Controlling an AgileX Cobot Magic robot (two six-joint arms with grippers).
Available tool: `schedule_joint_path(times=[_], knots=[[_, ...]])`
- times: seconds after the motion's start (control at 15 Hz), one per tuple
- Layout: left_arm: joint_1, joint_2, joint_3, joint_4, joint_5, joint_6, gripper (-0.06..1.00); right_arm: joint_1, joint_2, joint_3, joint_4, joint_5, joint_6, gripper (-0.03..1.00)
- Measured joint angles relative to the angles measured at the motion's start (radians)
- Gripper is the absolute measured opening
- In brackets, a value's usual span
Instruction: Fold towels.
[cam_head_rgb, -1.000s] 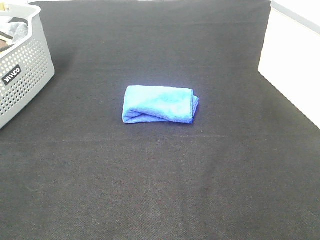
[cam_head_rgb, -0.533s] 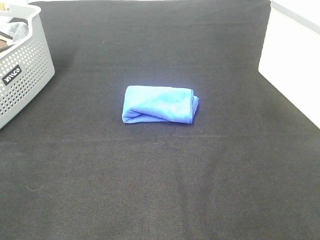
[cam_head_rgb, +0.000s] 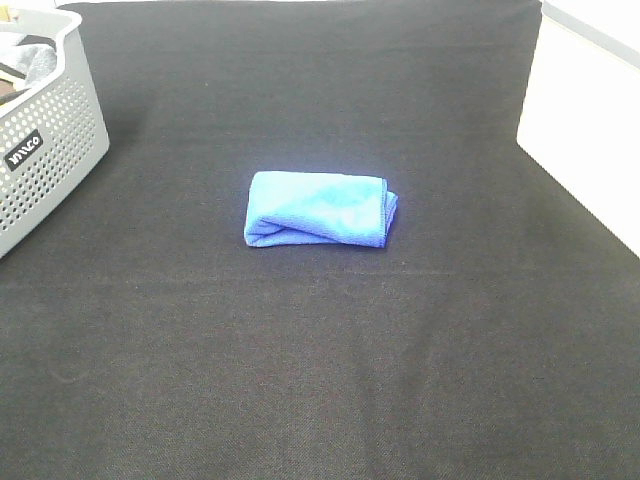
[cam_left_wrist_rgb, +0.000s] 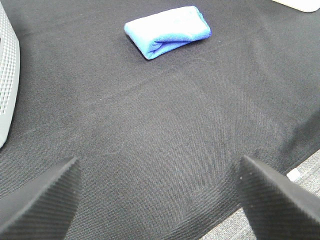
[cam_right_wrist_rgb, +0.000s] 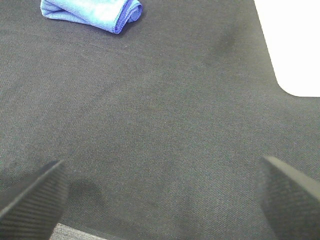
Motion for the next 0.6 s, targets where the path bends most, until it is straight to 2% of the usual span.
schedule_joint_path(times=[0.27,0.47,0.6], knots=[[0.019,0.000,0.000,-0.002,0.000,0.000,0.81,0.000,0.000,0.000,0.000,0.000,0.014,0.96],[0.187,-0.003,0.000,-0.002,0.000,0.000,0.81,-0.007,0.000,0.000,0.000,0.000,0.014,0.96],[0.326,-0.028,0.000,-0.002,-0.001,0.000,0.81,-0.060,-0.005,0.000,0.000,0.000,0.014,0.96]])
